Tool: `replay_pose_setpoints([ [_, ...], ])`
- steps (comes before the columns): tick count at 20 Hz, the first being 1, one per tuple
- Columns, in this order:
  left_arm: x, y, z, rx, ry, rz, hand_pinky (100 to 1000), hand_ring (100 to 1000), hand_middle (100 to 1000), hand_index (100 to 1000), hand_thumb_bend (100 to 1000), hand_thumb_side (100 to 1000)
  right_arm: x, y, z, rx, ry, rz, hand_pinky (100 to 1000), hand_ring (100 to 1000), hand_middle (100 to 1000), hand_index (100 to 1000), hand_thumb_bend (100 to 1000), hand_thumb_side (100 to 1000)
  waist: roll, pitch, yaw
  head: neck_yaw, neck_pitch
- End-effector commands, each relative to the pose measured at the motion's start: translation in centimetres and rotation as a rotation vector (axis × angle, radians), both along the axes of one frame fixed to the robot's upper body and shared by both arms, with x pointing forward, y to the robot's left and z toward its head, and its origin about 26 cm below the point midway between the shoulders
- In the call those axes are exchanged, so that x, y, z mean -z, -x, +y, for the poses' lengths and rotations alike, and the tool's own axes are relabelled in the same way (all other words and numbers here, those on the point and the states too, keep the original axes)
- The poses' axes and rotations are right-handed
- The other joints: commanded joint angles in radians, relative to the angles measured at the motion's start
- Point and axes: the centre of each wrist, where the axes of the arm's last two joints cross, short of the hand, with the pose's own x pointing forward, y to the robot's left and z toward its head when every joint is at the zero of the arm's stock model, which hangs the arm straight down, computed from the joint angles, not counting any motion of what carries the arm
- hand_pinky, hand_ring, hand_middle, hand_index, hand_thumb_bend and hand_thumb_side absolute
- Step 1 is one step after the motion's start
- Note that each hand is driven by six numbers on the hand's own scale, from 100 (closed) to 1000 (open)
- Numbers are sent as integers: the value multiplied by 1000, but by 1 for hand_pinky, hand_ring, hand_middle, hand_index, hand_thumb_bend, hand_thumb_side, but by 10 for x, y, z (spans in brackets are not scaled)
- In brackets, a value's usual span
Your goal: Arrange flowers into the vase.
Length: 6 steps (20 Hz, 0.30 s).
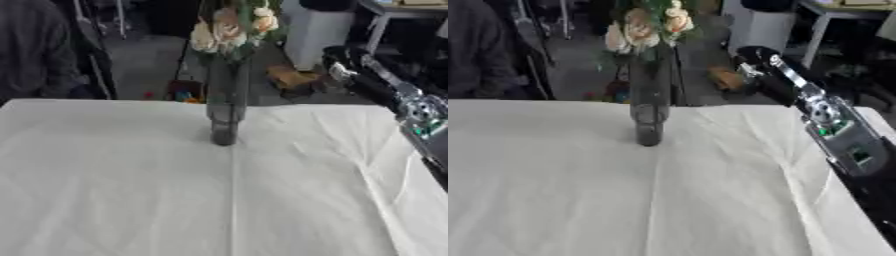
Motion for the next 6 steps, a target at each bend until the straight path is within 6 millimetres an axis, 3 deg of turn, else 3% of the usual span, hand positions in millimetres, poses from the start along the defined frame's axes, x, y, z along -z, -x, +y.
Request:
replay_pose_setpoints([
  [1, -8, 1, 5, -29, -18, -31, 659, 740, 694, 721, 576, 740, -17, 23, -1, 2, -2, -81, 922, 909, 840, 922, 100, 815, 5, -5, -12, 15, 2],
  [6, -10, 0, 6, -51, -26, -44, 660, 747, 704, 730, 576, 742, 5, 42, -7, 8, -64, -96, 892, 888, 830, 920, 100, 808, 10, 1, -44, 26, 2],
])
